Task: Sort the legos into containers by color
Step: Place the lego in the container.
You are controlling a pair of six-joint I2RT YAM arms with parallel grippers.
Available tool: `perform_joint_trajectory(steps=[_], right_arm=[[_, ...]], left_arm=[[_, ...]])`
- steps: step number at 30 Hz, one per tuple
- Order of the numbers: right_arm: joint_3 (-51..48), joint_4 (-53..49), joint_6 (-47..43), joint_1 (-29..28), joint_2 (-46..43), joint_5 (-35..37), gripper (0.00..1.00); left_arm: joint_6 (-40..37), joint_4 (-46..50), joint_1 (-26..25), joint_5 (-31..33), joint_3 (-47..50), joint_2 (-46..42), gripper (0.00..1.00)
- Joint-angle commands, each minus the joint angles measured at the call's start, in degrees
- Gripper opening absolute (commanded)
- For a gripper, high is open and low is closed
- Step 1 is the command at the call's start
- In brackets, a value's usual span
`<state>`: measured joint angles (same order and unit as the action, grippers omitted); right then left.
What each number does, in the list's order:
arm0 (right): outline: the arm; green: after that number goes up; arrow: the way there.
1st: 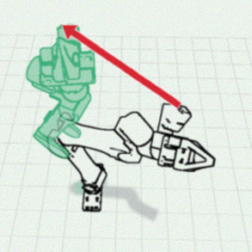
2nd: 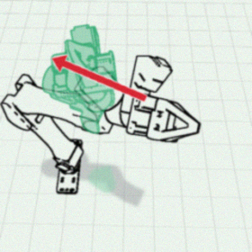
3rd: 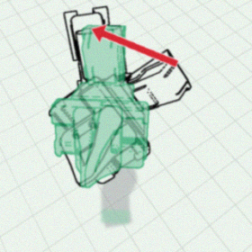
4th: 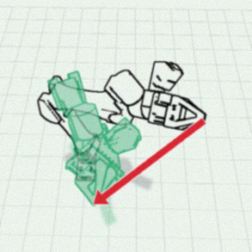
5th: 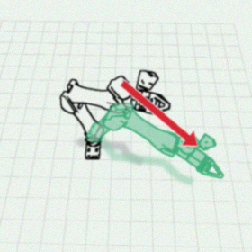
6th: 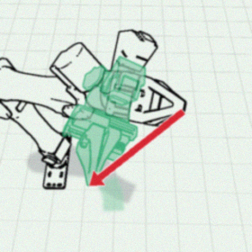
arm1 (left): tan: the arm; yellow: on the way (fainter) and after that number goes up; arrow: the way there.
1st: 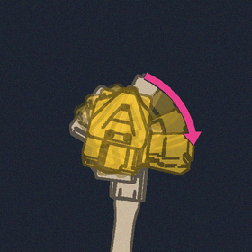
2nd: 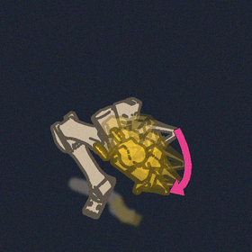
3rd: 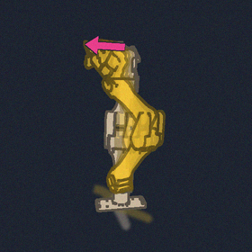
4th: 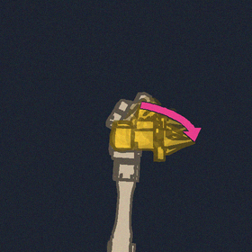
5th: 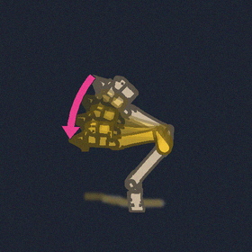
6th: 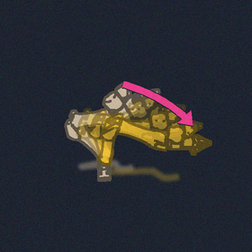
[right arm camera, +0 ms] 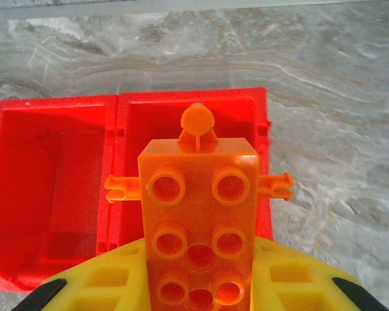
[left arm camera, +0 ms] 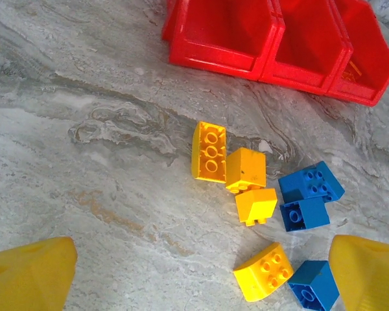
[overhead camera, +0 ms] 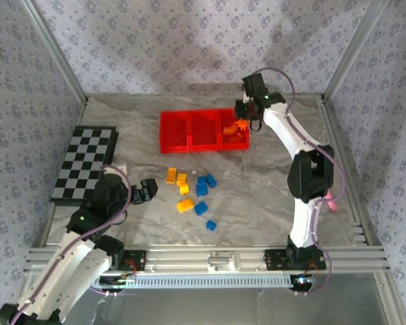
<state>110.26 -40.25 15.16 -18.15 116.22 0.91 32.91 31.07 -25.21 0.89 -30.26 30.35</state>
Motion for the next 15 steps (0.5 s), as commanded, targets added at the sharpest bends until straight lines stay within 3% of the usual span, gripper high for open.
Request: perform_joint_trajectory(steps=[1, 7, 15], right_arm=[[9.2, -7.2, -3.5, 0.6, 6.9, -4.3, 0.17], [18.9, -10.6, -3.8, 1.5, 15.5, -6.6, 0.18], [18.4, -10.8, -3.3, 1.4, 18.4, -7.2, 0.2]], left_arm=[[1.2, 2.7, -0.4, 0.7, -2.6, -1.3, 1.0], [2.4, 4.7, -0.5, 0.6, -3.1, -3.0, 1.0], [3.0, 5.5, -0.5, 0.8, -3.4, -3.6, 1.0]])
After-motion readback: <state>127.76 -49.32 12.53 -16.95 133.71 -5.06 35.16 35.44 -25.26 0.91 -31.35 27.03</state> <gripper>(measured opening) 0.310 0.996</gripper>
